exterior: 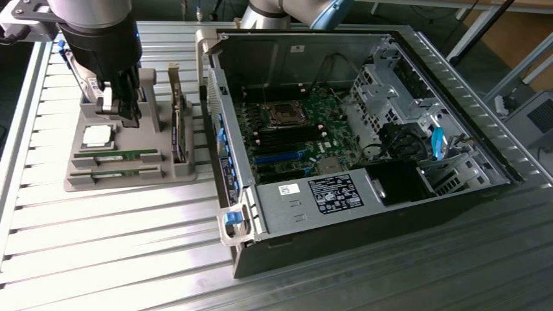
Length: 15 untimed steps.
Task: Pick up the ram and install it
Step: 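Pick up the ram and move it above insertion slot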
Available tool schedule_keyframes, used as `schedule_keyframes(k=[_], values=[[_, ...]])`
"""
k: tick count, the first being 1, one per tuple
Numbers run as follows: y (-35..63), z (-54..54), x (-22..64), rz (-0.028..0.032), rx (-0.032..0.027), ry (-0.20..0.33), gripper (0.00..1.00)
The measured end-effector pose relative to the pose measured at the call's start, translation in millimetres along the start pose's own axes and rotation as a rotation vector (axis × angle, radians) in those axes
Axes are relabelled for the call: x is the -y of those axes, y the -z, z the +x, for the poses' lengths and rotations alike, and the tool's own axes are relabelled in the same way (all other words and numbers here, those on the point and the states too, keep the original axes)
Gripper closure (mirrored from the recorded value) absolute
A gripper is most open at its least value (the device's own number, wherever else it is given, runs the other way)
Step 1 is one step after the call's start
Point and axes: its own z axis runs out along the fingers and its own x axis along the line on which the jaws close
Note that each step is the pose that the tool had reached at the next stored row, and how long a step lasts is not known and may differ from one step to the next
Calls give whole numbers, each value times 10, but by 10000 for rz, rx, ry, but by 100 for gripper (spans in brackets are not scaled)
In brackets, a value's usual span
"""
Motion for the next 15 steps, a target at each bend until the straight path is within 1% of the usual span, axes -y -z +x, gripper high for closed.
schedule_keyframes(k=[15], values=[[-91,0,-1,1,0,-1,77]])
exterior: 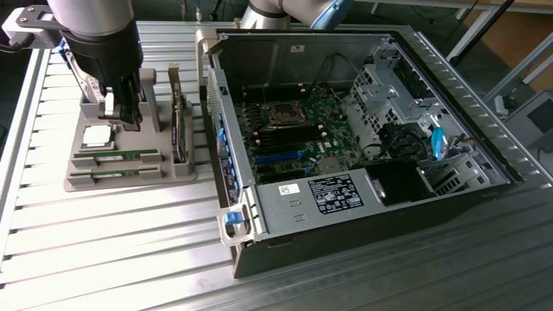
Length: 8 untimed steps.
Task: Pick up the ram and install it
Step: 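Pick up the ram and move it above insertion slot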
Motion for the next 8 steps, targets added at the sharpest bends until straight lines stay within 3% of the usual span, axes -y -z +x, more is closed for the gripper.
schedule_keyframes(k=[8], values=[[-39,5,-31,0,0,1,77]])
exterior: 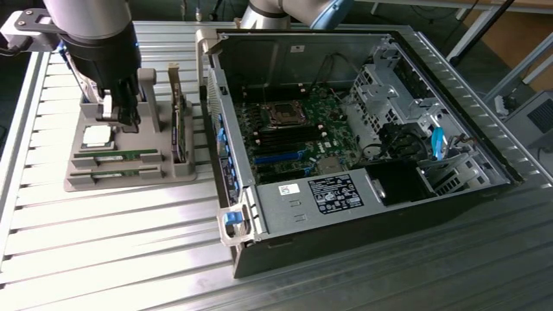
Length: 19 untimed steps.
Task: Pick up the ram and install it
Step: 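Pick up the ram and move it above insertion slot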
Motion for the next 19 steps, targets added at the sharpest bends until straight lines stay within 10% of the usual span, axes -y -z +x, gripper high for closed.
schedule_keyframes(k=[19], values=[[-144,30,-169,0,0,0,77]])
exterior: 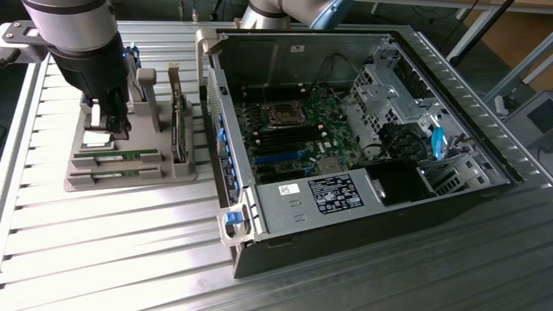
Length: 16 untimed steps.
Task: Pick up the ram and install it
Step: 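Pick up the ram and move it above insertion slot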
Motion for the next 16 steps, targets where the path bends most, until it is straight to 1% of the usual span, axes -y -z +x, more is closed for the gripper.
schedule_keyframes(k=[16], values=[[-99,8,-48,0,0,0,77]])
